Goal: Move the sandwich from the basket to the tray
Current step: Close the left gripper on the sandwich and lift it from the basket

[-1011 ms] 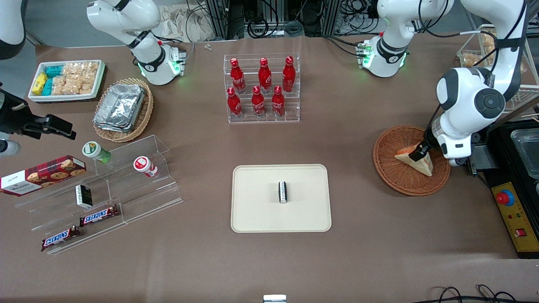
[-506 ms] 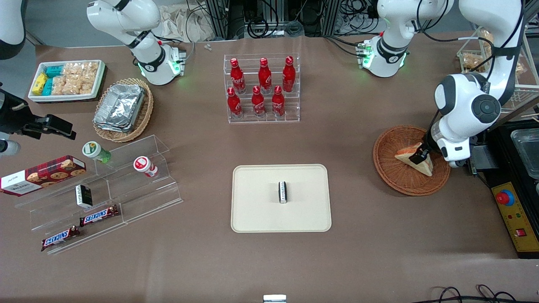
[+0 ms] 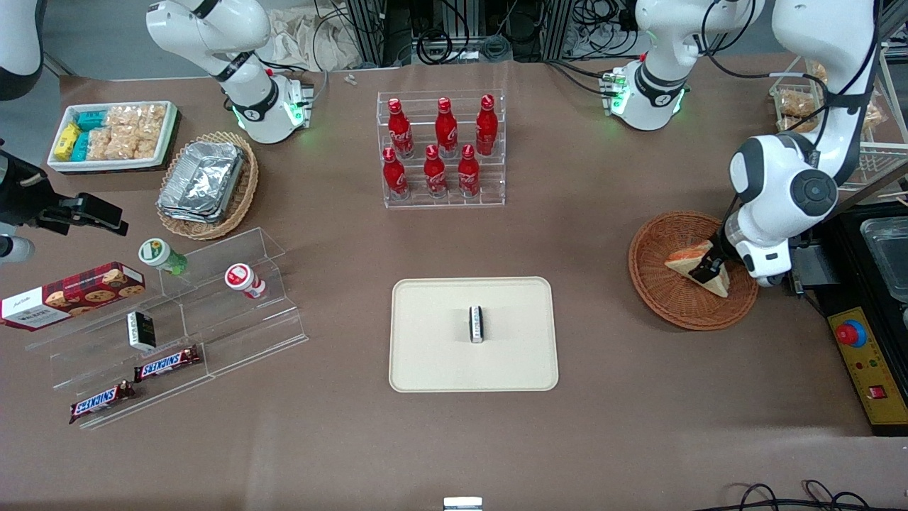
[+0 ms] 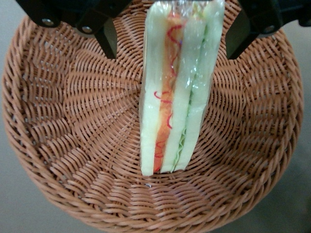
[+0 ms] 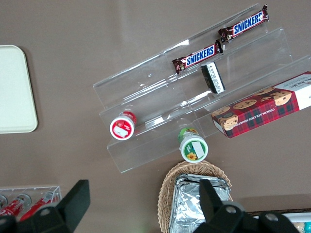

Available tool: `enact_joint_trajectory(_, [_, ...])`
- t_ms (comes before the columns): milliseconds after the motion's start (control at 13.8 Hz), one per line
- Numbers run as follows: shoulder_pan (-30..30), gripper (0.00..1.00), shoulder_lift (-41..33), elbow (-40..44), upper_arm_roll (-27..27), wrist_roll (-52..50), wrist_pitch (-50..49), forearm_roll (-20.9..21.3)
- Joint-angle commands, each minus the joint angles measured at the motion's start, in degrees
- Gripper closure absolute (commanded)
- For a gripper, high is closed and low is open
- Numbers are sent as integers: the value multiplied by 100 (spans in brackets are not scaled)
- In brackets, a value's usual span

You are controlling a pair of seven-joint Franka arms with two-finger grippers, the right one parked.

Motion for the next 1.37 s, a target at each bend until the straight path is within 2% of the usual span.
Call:
enact_joint_trajectory(0, [-2, 30, 38, -137, 6, -394, 384, 149])
enact_joint_trajectory(144, [-2, 95, 55, -128, 6, -483, 419, 149])
enact_joint_trajectory(217, [-2, 100, 55, -128, 6, -483, 419, 149])
enact_joint_trajectory(867, [-19, 100, -304, -57, -20, -404, 296, 166])
enact_joint_trajectory(1083, [-28, 100, -682, 301, -47, -124, -720, 193])
enact_joint_trajectory(1300, [-81, 100, -710, 1292, -125, 157, -2081, 193])
